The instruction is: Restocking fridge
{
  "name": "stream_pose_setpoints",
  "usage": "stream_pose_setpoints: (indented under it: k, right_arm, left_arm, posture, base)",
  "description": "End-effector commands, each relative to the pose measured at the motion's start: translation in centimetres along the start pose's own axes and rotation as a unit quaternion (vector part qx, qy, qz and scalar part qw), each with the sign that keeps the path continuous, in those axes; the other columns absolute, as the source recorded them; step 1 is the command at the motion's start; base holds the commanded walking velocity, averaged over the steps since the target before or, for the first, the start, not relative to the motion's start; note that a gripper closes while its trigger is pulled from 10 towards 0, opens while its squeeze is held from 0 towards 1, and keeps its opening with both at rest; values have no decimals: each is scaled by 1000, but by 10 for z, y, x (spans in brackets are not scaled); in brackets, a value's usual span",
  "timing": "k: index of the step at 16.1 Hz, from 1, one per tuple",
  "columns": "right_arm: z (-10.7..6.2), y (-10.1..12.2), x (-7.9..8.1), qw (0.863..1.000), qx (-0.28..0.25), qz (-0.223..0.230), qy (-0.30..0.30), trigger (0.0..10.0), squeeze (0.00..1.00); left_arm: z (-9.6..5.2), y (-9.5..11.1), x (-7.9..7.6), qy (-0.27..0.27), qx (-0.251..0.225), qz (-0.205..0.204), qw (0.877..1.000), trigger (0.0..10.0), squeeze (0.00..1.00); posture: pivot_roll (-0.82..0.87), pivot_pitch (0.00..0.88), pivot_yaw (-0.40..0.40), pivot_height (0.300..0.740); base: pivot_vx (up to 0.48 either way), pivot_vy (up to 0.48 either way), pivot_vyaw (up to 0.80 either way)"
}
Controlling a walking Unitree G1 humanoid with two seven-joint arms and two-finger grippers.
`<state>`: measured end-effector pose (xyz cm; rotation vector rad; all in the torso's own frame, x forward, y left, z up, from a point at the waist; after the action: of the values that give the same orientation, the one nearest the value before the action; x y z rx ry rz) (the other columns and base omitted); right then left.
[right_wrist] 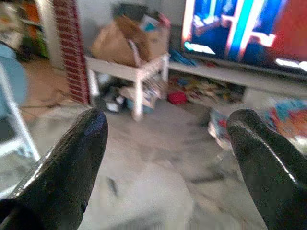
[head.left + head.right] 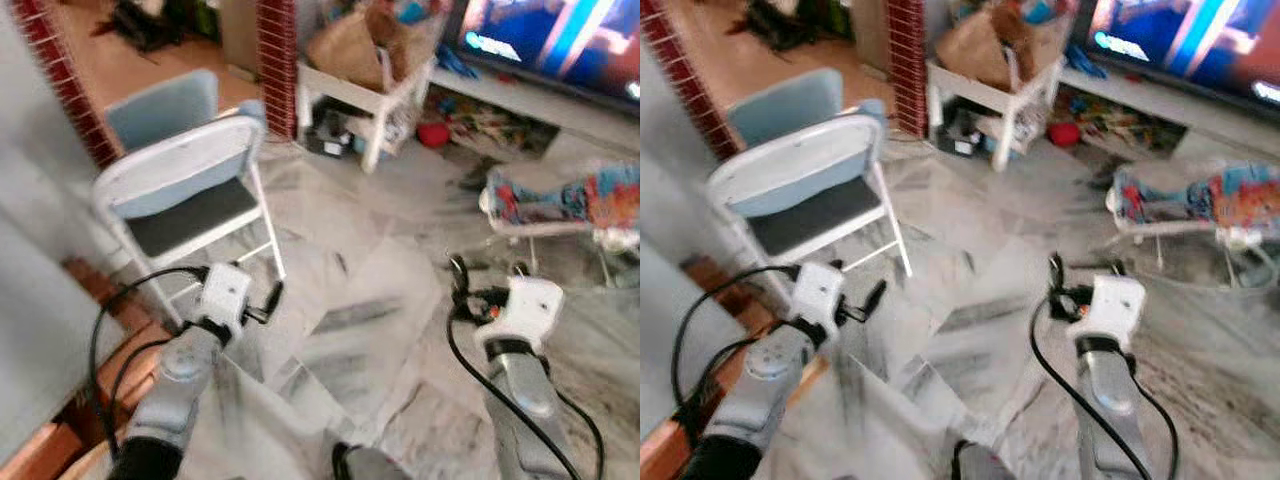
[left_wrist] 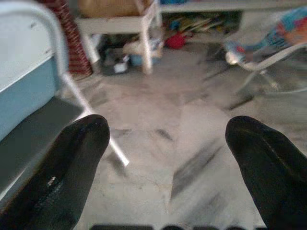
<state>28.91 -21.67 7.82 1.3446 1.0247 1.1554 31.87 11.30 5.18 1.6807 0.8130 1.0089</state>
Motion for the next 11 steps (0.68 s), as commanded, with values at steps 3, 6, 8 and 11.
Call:
stream_pose_setpoints:
  k: [3,6,8,11]
  right_arm:
    - [3,7,13,1000,-12,12,11,10000,0]
    - [12,12,22,999,-12,4,42,10000,0]
    - [20,15,20,999,-11,1,49,10000,0]
    - [25,17,25,998,-11,7,57,10000,0]
  left_arm:
    - [-3,0,14,9,0,16,1000,10000,0]
    - [-4,2,22,35,-10,12,999,10000,0]
    - [-8,0,16,45,-11,3,999,10000,0]
    - [-14,-4,15,56,-8,-9,998,10000,0]
  posture:
    - [9,42,30,740]
    - [32,40,-17,740]
    - [57,39,-45,740]
    - [65,52,-60,740]
  base:
    - [0,0,-800]
    - [0,0,-800]
    - [0,0,-800]
    - [0,0,-800]
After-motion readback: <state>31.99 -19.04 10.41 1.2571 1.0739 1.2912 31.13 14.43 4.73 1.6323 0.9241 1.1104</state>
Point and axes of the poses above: a point about 5 cm out from each wrist's last joint towards the gripper, its own z axis pointing out of the wrist towards the gripper, its own y axis along the axis of the wrist's last joint, x = y × z, the point moved 5 cm from there along z, pointing out of the wrist towards the gripper, and after that the axes turned 6 degrees about z, right-handed, at the moved point
